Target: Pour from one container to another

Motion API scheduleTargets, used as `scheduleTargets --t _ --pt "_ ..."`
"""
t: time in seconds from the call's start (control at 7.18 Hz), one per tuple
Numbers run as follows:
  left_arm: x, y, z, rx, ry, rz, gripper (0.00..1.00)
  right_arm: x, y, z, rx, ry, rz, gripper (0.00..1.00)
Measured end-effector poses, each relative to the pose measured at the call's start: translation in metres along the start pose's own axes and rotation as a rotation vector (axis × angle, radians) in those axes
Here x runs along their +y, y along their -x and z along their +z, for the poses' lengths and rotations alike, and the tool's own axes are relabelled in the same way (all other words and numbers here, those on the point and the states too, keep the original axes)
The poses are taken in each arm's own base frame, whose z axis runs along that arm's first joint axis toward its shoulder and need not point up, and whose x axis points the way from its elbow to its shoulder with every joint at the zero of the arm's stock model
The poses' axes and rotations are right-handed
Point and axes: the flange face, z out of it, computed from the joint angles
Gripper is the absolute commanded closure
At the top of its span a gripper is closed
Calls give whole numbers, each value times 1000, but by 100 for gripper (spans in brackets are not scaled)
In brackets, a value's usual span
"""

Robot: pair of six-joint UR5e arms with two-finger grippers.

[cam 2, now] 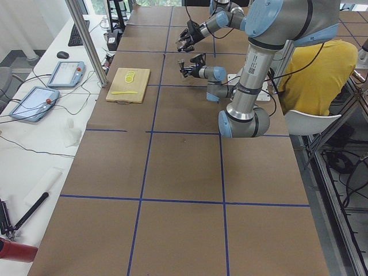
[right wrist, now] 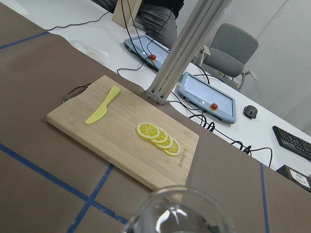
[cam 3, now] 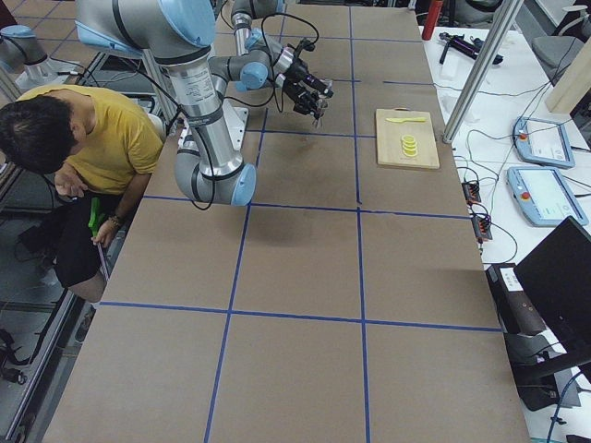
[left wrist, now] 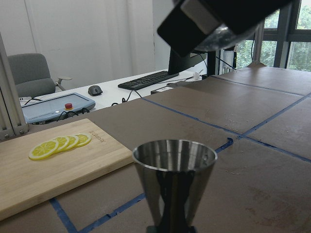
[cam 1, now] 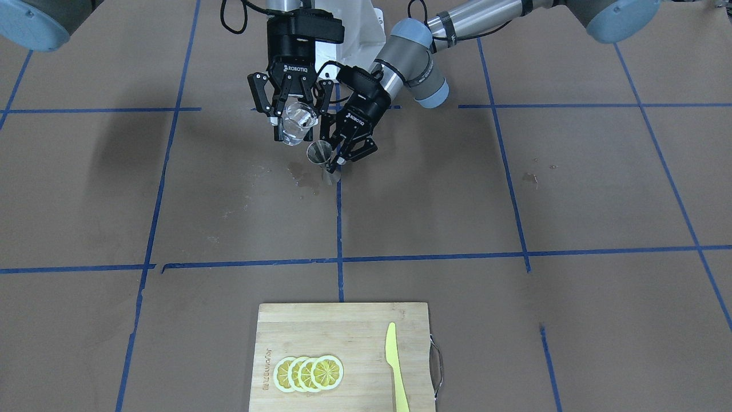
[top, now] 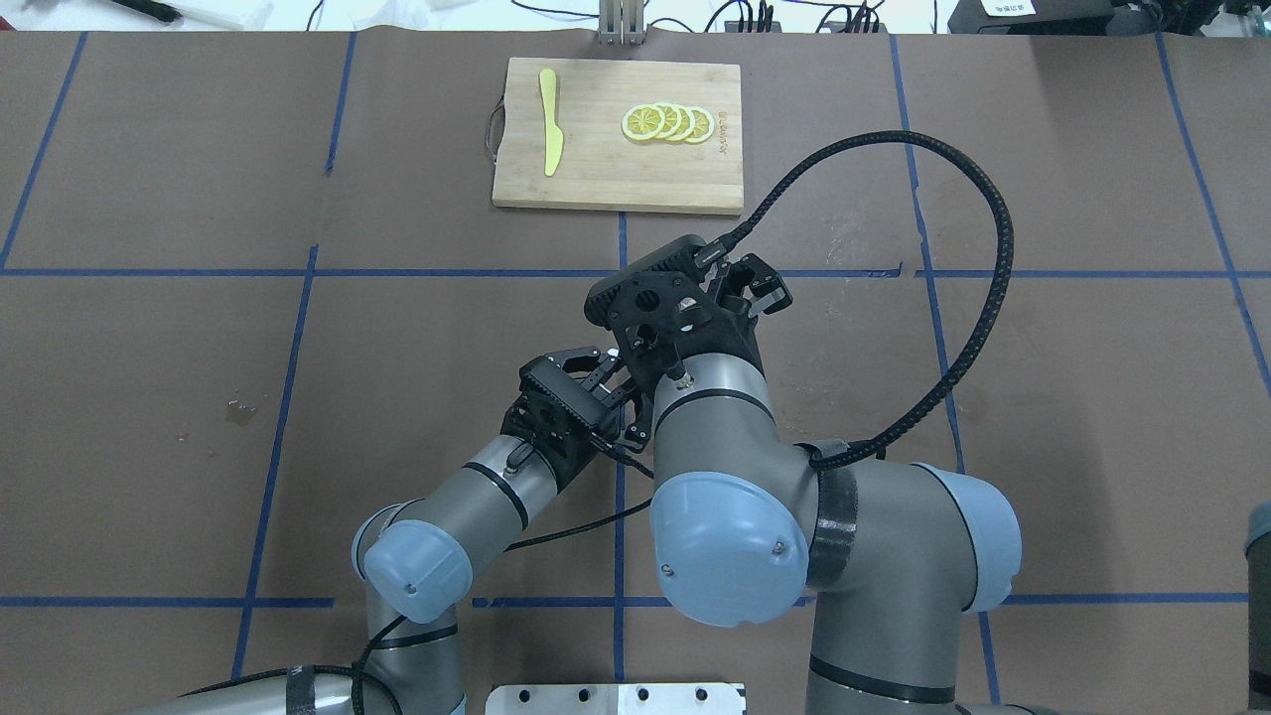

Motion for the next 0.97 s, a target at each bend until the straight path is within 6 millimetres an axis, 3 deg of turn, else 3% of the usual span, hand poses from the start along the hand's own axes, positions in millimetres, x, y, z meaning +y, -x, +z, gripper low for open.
scheduleTargets --t 0.97 --pt "-1 0 -1 -4 -2 3 100 2 1 3 32 34 -206 85"
